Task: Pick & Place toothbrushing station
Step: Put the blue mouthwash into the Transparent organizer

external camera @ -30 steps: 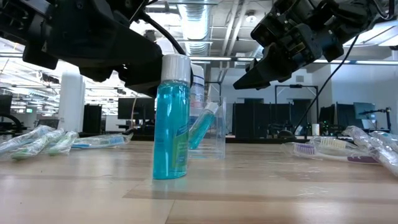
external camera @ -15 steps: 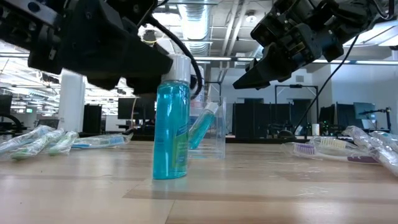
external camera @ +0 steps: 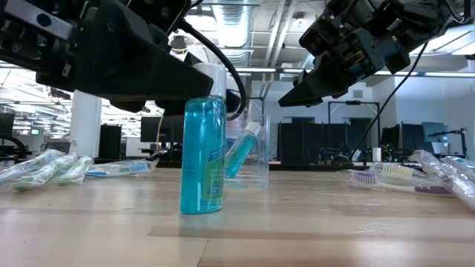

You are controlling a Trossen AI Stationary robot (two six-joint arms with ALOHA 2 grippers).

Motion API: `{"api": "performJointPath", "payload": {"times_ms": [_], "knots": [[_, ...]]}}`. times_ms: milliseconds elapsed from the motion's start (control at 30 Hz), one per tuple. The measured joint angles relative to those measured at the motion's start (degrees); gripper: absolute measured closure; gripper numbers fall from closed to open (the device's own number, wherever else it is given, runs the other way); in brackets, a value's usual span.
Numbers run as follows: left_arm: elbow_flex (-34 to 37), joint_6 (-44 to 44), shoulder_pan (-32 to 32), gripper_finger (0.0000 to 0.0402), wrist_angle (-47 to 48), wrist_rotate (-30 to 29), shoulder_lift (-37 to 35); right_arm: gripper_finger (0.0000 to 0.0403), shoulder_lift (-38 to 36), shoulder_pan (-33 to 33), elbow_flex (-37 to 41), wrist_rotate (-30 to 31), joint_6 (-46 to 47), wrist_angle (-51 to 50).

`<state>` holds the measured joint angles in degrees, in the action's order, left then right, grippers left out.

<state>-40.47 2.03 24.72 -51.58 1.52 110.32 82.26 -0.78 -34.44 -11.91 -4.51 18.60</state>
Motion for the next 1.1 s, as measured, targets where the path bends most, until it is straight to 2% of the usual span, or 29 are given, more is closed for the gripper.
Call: {"api": "performJointPath", "payload": {"times_ms": [467, 767, 1100], "knots": [[0.0, -0.3, 0.0, 0.0271, -0.4, 0.0, -0.1, 0.0284, 0.0, 0.0, 0.0, 0.0, 0.0, -0.1], [0.0, -0.6, 0.0, 0.0309, -0.7, 0.0, -0.1, 0.0285, 0.0, 0.0, 0.0, 0.0, 0.0, -0.1], [0.0, -0.6, 0.0, 0.0304, -1.1, 0.0, -0.1, 0.0284, 0.0, 0.0, 0.0, 0.0, 0.0, -0.1]]}}
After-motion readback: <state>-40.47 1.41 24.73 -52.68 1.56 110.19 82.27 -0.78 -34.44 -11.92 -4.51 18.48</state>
